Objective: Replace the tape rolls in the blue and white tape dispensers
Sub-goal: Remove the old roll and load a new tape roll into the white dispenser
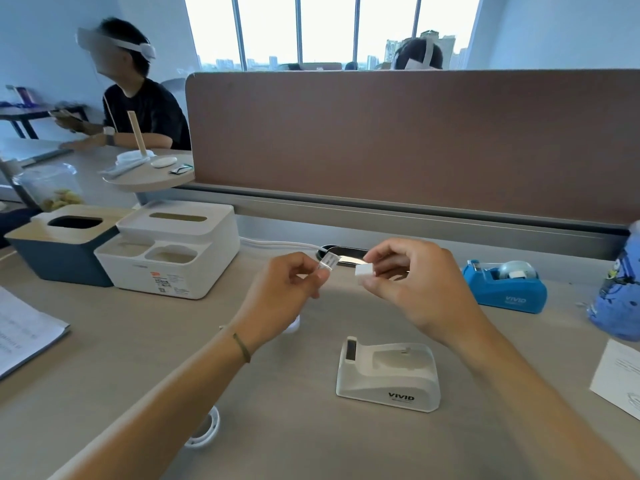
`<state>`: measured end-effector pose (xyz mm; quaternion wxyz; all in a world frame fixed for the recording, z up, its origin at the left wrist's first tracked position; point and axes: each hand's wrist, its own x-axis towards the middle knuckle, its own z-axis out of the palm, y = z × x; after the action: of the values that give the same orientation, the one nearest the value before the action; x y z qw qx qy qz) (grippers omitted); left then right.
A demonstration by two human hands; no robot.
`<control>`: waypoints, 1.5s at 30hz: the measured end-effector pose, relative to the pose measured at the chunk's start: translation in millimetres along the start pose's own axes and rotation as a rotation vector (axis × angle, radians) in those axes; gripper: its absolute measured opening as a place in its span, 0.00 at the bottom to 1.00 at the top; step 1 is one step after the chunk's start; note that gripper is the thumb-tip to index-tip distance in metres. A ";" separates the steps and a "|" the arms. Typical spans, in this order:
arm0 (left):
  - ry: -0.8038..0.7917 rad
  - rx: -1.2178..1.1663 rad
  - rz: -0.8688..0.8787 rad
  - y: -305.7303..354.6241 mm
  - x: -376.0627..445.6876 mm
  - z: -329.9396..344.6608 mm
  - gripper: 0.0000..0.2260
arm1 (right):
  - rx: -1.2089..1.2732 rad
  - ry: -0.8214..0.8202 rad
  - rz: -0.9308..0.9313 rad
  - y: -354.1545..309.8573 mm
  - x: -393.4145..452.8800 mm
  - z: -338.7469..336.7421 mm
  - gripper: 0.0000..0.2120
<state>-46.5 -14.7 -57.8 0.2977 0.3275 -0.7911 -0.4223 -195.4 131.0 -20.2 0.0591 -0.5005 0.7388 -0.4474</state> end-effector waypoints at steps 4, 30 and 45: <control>-0.061 -0.199 -0.018 10.0 -21.0 -1.5 0.09 | 0.035 0.017 -0.039 -4.4 -4.1 2.1 0.09; -0.228 -0.658 -0.130 26.5 -41.8 2.3 0.15 | -0.345 0.210 -0.524 -12.7 -23.3 25.4 0.07; -0.174 -0.617 -0.361 30.6 -33.7 -16.3 0.21 | 0.118 0.082 -0.214 -19.5 -19.4 20.7 0.10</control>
<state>-22.0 16.7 -30.4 0.2350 0.3194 -0.5783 -0.7130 -161.3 131.9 -25.4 0.0101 -0.5533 0.6555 -0.5138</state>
